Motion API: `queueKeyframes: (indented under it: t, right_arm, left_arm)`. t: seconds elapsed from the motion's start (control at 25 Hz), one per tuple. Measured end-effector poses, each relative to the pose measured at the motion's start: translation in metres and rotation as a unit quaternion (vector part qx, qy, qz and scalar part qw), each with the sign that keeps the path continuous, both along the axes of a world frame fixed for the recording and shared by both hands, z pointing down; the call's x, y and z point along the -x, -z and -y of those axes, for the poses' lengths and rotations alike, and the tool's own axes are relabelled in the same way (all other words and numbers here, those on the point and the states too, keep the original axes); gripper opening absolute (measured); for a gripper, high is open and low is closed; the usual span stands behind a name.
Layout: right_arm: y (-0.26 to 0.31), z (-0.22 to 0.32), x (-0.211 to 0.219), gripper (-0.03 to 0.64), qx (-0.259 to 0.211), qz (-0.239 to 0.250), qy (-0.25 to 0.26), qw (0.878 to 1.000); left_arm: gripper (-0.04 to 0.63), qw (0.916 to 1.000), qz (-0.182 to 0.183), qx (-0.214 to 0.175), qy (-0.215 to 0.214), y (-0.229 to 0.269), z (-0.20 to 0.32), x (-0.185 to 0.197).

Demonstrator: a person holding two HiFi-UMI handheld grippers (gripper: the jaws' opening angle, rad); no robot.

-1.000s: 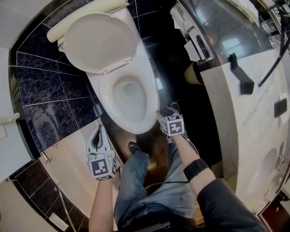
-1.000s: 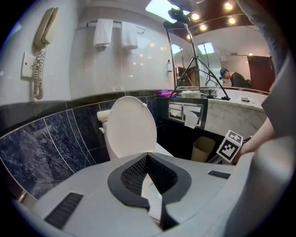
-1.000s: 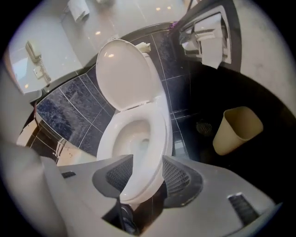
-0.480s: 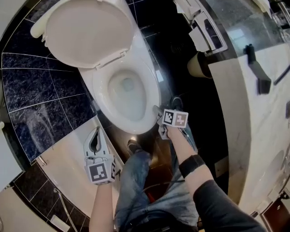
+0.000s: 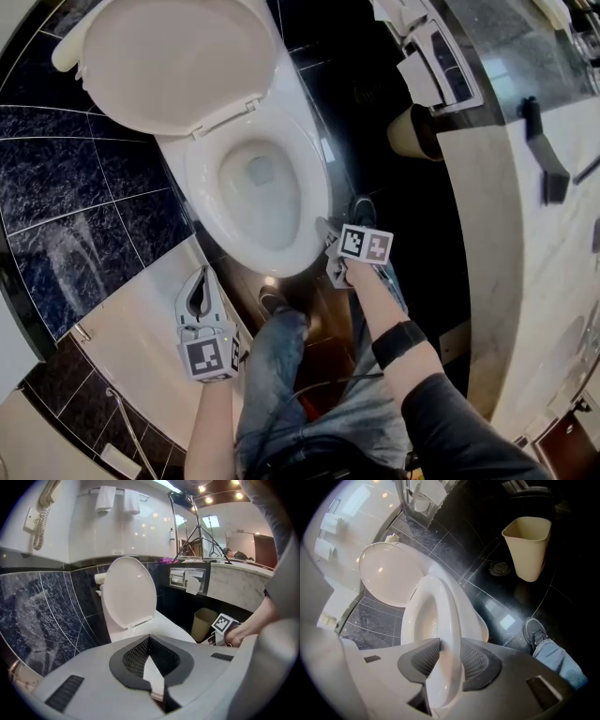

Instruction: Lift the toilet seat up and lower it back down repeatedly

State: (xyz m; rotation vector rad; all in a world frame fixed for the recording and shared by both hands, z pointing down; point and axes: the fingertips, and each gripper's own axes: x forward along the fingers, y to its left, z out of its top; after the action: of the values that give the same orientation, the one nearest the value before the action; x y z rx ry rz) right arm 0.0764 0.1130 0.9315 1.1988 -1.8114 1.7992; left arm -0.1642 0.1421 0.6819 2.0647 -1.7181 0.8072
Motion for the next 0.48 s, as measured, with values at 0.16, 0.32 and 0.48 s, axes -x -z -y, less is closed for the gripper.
queueKeyframes:
  t: [0.16,0.32,0.48]
  right_arm:
    - [0.0,-0.001,0.0,0.147,0.007,0.001,-0.003,1.0]
    - [0.008,-0.001,0.001,0.147,0.012,0.001,-0.003,1.0]
    - [0.025,0.001,-0.001,0.143,0.015,0.004,-0.002,1.0]
  left_arm:
    - [-0.005,1.0,-0.001,0.001,-0.002,-0.004,0.0,-0.002]
    - [-0.005,0.9999,-0.01,0.007,0.003,0.001,0.004,-0.005]
    - [-0.005,0.9999,-0.006,0.008,-0.002,0.003,0.0,-0.005]
